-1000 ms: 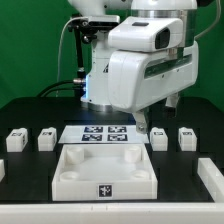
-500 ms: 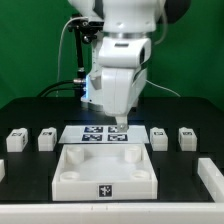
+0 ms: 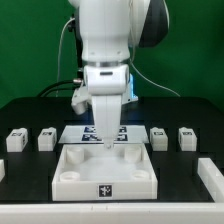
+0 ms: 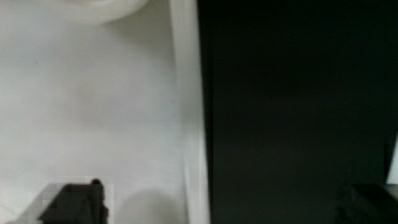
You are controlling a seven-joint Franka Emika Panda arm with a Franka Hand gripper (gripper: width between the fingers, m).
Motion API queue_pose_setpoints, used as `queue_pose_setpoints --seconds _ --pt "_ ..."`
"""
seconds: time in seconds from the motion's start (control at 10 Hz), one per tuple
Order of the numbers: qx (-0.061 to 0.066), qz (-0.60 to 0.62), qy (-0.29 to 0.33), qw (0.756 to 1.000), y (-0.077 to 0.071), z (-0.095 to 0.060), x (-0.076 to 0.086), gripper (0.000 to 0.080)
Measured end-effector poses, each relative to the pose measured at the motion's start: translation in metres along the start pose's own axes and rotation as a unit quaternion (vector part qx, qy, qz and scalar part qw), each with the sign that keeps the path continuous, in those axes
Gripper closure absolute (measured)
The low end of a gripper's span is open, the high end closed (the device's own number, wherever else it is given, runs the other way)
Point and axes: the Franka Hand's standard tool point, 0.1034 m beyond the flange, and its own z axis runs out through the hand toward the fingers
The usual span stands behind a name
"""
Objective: Assemble one leg
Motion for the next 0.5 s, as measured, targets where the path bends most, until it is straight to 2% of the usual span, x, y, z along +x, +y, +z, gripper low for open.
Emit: queue_pose_setpoints --seconds 0.1,0.4,0.5 --pt "-0.007 -0.008 0.002 1.000 0.0022 0.0071 -0.0037 0.0150" --pt "-0.002 -0.003 0.003 1.000 -0.0008 0.0131 -0.0067 0.0150" --pt "-0.002 -0.003 0.003 1.000 -0.0009 0.0132 -0.0068 0.0261"
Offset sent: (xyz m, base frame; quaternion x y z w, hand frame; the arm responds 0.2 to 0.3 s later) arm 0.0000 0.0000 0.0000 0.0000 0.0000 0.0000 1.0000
